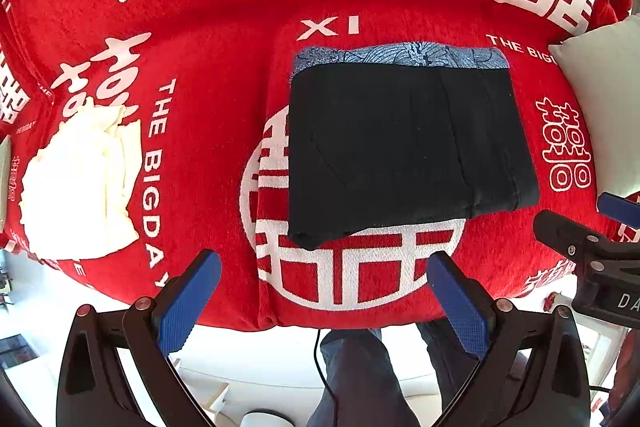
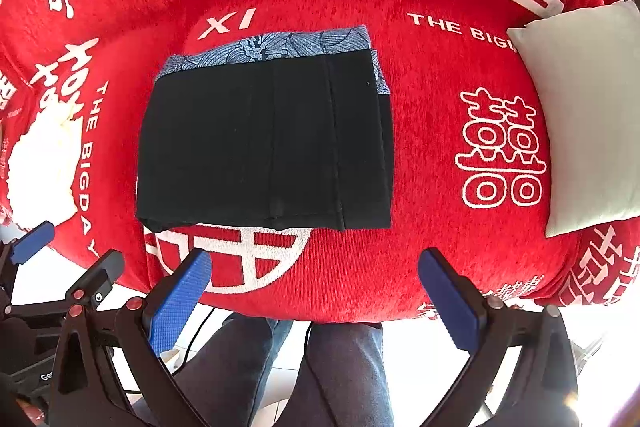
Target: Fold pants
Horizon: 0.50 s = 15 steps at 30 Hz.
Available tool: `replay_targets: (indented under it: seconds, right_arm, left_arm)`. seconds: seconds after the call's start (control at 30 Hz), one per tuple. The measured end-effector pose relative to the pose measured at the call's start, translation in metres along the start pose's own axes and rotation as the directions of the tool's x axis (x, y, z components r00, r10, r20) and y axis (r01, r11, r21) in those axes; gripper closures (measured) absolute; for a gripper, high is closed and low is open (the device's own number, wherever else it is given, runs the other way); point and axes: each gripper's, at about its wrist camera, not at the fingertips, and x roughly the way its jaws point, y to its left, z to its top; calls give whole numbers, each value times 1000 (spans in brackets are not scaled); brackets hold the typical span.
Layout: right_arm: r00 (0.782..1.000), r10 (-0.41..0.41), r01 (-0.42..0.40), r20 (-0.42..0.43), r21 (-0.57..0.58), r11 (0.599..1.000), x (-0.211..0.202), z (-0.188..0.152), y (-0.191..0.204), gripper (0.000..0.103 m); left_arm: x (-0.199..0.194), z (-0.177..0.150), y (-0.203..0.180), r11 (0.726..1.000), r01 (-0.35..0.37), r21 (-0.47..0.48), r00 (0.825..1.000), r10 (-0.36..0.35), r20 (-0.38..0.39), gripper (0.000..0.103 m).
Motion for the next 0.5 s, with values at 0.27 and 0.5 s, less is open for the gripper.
replay_targets:
  seconds: [0.27, 0.5]
  right_arm:
    - [999, -20, 21, 45, -25, 999, -7, 2, 4, 0]
    - [999, -23, 24, 29, -6, 1000, -5, 5, 0, 0]
  left_arm:
    - [-2, 1, -1, 1000, 3, 15, 1000, -3, 13, 0]
    - [-1, 4, 0, 1000, 16, 9, 1000, -16, 6, 0]
